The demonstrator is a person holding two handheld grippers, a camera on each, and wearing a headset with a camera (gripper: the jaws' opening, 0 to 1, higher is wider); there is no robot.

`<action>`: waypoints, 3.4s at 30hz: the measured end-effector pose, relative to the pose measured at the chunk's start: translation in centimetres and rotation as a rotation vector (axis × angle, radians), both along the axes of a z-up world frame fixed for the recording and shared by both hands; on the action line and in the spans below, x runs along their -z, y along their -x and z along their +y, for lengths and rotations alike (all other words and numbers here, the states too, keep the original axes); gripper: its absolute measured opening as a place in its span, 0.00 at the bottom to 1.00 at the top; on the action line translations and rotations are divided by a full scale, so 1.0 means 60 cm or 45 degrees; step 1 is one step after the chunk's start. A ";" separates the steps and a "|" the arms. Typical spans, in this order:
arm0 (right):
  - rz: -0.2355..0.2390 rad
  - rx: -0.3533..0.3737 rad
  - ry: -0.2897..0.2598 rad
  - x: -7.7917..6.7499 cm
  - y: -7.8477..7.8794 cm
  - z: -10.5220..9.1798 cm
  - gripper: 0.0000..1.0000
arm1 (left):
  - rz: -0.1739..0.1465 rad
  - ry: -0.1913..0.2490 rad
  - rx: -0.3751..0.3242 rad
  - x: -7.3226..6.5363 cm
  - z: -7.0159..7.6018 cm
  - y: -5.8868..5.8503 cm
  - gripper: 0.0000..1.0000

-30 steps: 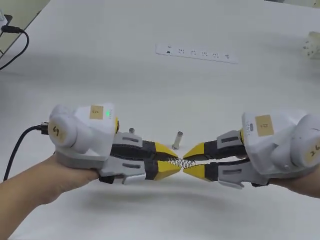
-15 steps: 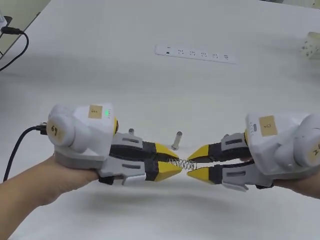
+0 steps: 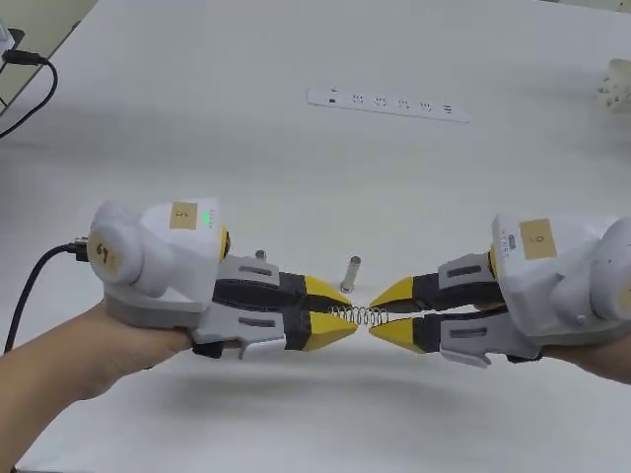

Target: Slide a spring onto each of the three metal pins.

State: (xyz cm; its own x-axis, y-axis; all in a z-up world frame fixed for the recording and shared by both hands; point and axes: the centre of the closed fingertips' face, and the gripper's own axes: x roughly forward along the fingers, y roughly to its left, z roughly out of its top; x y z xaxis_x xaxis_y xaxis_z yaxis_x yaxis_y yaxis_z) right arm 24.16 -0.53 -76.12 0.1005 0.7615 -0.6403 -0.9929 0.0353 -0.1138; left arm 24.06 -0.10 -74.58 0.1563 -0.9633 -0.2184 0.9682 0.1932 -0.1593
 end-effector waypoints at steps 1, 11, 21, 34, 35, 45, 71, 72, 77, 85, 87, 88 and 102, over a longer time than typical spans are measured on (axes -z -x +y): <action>-0.001 0.000 0.000 0.000 0.000 0.000 0.08 | -0.001 -0.002 -0.002 0.001 0.000 -0.001 0.03; -0.003 -0.003 -0.007 -0.008 -0.002 0.000 0.08 | 0.004 0.017 -0.008 -0.001 0.001 -0.002 0.02; 0.002 -0.012 -0.027 -0.020 0.002 0.004 0.08 | 0.008 0.004 -0.011 0.004 0.004 0.001 0.02; -0.003 -0.040 -0.058 -0.039 0.014 0.021 0.08 | -0.011 -0.027 0.000 0.010 0.009 0.005 0.02; -0.006 -0.043 -0.059 -0.041 0.015 0.023 0.08 | -0.012 -0.031 -0.001 0.011 0.009 0.005 0.02; 0.012 -0.049 -0.117 -0.049 0.024 0.051 0.08 | -0.029 -0.076 0.009 0.024 0.013 0.007 0.02; -0.002 -0.024 -0.302 -0.075 0.021 0.083 0.08 | -0.027 -0.074 0.003 0.016 0.010 0.008 0.02; -0.001 -0.023 -0.305 -0.076 0.021 0.083 0.08 | -0.024 -0.074 0.003 0.015 0.010 0.008 0.02; -0.007 -0.021 -0.312 -0.081 0.018 0.082 0.07 | -0.019 -0.064 -0.003 0.011 0.007 0.006 0.02; -0.013 -0.024 -0.305 -0.082 0.018 0.078 0.07 | -0.006 -0.064 -0.004 0.011 0.004 0.008 0.03; -0.012 -0.025 -0.304 -0.083 0.018 0.078 0.07 | -0.001 -0.059 -0.004 0.010 0.004 0.008 0.03; -0.013 -0.025 -0.303 -0.084 0.017 0.078 0.07 | 0.000 -0.058 -0.005 0.009 0.004 0.007 0.03; -0.019 -0.038 -0.281 -0.082 0.013 0.083 0.07 | 0.014 -0.065 -0.031 0.013 0.010 -0.001 0.05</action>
State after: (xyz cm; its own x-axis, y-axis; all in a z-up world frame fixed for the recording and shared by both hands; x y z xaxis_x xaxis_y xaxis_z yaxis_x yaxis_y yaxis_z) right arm 23.36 4.44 -71.19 0.0841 0.8858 -0.4564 -0.9921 0.0317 -0.1213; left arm 24.10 0.50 -75.37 0.1770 -0.9466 -0.2693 0.9613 0.2250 -0.1590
